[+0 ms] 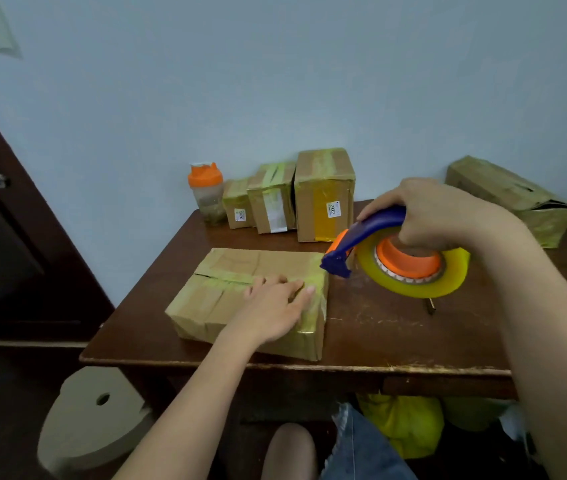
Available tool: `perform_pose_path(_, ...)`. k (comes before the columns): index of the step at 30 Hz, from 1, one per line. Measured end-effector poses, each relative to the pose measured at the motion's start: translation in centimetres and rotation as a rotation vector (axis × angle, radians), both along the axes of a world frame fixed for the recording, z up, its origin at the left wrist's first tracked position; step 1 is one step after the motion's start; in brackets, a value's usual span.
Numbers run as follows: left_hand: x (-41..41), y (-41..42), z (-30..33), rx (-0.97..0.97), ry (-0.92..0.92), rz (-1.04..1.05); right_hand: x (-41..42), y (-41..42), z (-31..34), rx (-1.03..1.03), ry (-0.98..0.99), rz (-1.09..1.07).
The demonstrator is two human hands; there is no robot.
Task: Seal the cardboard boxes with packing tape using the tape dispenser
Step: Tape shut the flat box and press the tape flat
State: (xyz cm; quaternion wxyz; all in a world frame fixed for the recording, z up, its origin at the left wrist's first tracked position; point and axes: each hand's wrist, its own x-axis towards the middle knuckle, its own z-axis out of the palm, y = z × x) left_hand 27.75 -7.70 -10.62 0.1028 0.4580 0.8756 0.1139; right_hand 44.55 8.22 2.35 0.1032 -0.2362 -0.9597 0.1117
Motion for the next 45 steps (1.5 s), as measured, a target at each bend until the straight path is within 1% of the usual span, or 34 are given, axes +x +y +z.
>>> perform_pose_path(3,0.8,0.7,0.6,0.095,-0.069,0.034,0.3,-0.4,0.9,-0.017,0.065,0.041)
perform_pose_path(5,0.7,0.9,1.1,0.237,-0.09,0.093,0.3,-0.7,1.3,-0.05,0.102,0.076)
perform_pose_path(6,0.6,0.9,1.4,0.34,-0.135,0.13,0.2,-1.0,1.4,-0.067,0.121,0.094)
perform_pose_path(7,0.4,0.7,1.7,0.463,-0.247,0.18,0.1,-1.2,1.5,-0.082,0.138,0.112)
perform_pose_path(8,0.2,0.5,2.1,0.578,-0.441,0.256,-0.2,-1.4,1.6,-0.093,0.152,0.131)
perform_pose_path(10,-0.4,0.3,2.9,0.73,-0.961,0.402,-0.9,-1.9,1.7,-0.106,0.177,0.169)
perform_pose_path(11,-0.8,0.0,3.2,0.767,-1.206,0.428,-1.3,-2.1,1.7,-0.115,0.187,0.187)
perform_pose_path(12,-1.0,-0.4,3.6,0.782,-1.405,0.431,-1.7,-2.3,1.7,-0.129,0.197,0.203)
perform_pose_path(13,-1.3,-0.8,4.0,0.797,-1.562,0.414,-2.2,-2.4,1.6,-0.149,0.204,0.22)
perform_pose_path(14,-1.6,-1.2,4.2,0.828,-1.674,0.394,-2.6,-2.5,1.5,-0.171,0.21,0.238)
perform_pose_path(16,-2.4,-1.8,4.5,0.904,-1.776,0.37,-3.5,-2.7,1.4,-0.215,0.217,0.269)
perform_pose_path(19,-3.6,-2.8,4.5,0.971,-1.775,0.379,-4.7,-2.8,1.0,-0.236,0.212,0.302)
perform_pose_path(23,-5.2,-3.6,4.0,0.997,-1.732,0.398,-6.0,-2.9,0.4,-0.283,0.219,0.318)
perform_pose_path(25,-5.6,-3.8,3.9,1.008,-1.741,0.415,-6.5,-2.9,0.1,-0.317,0.22,0.331)
perform_pose_path(27,-5.9,-4.0,3.9,1.006,-1.766,0.432,-7.2,-3.0,-0.1,-0.336,0.214,0.348)
perform_pose_path(31,-6.4,-4.8,4.1,0.967,-1.753,0.46,-8.1,-3.2,-0.5,-0.352,0.203,0.364)
perform_pose_path(35,-7.4,-5.3,3.8,0.925,-1.649,0.523,-9.0,-3.5,-1.1,-0.362,0.17,0.39)
perform_pose_path(40,-8.9,-5.6,3.4,0.802,-1.441,0.568,-10.0,-3.6,-2.8,-0.339,0.082,0.404)
perform_pose_path(45,-10.0,-5.7,3.2,0.744,-1.395,0.587,-10.6,-3.2,-4.4,-0.358,0.06,0.417)
